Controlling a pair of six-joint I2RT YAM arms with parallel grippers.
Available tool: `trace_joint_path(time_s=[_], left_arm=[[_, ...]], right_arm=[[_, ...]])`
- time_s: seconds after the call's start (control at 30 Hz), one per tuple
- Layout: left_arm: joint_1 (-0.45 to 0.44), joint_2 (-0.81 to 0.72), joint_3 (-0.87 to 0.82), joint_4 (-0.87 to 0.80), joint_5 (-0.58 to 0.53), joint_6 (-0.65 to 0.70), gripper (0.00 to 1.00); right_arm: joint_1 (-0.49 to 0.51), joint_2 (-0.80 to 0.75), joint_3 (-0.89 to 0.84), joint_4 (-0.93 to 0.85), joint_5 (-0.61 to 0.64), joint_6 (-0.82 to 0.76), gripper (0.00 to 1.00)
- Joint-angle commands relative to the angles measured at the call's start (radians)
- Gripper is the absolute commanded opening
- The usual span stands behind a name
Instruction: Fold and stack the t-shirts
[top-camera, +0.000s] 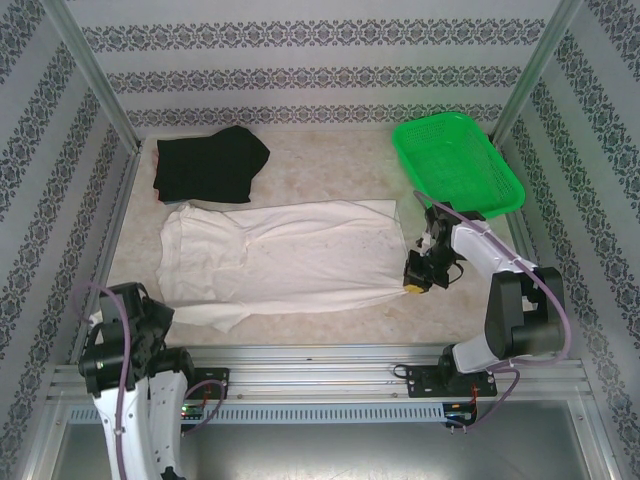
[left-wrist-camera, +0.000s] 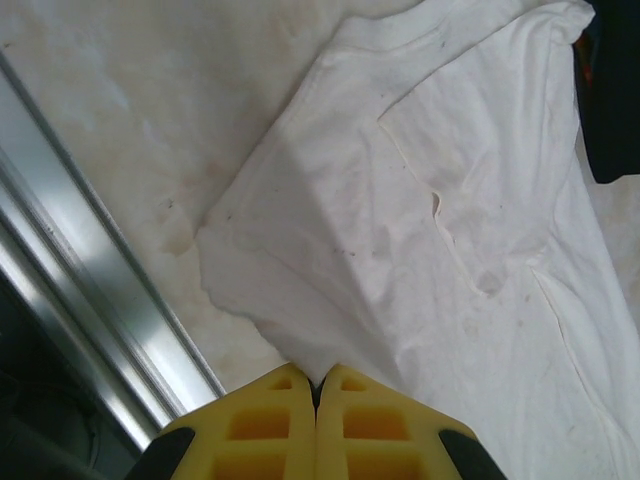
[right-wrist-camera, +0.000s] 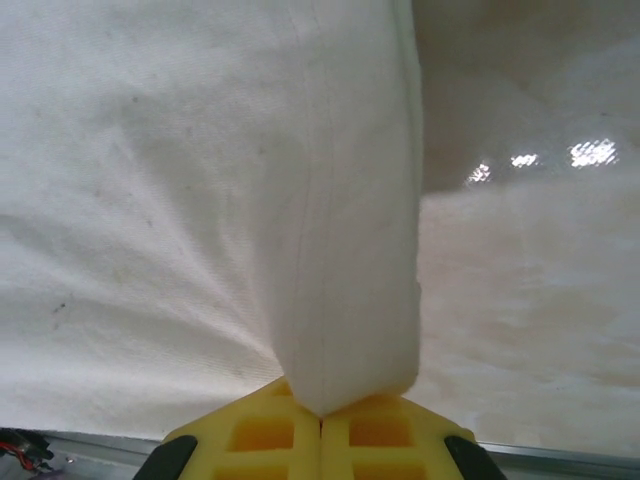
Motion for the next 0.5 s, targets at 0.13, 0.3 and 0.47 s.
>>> trace_joint_path(time_s=[0.13,0.3,0.47], left_arm=[[0.006,0.213,0.093,0.229,-0.038,0.182,0.0],[0.006,0.333,0.091,0.345,-0.03,0.244,0.0],[0.004,0.433,0.092,0.458,-0.037,0.289,0.0]], right_arm=[[-0.016,0.067,0.152,-0.058,0.033,-0.024,0.0],[-0.016,0.164,0.261,-0.071,0.031,-0.047,0.0],[-0.017,0.262,0.351,-0.076,0.04,-0.074,0.0]])
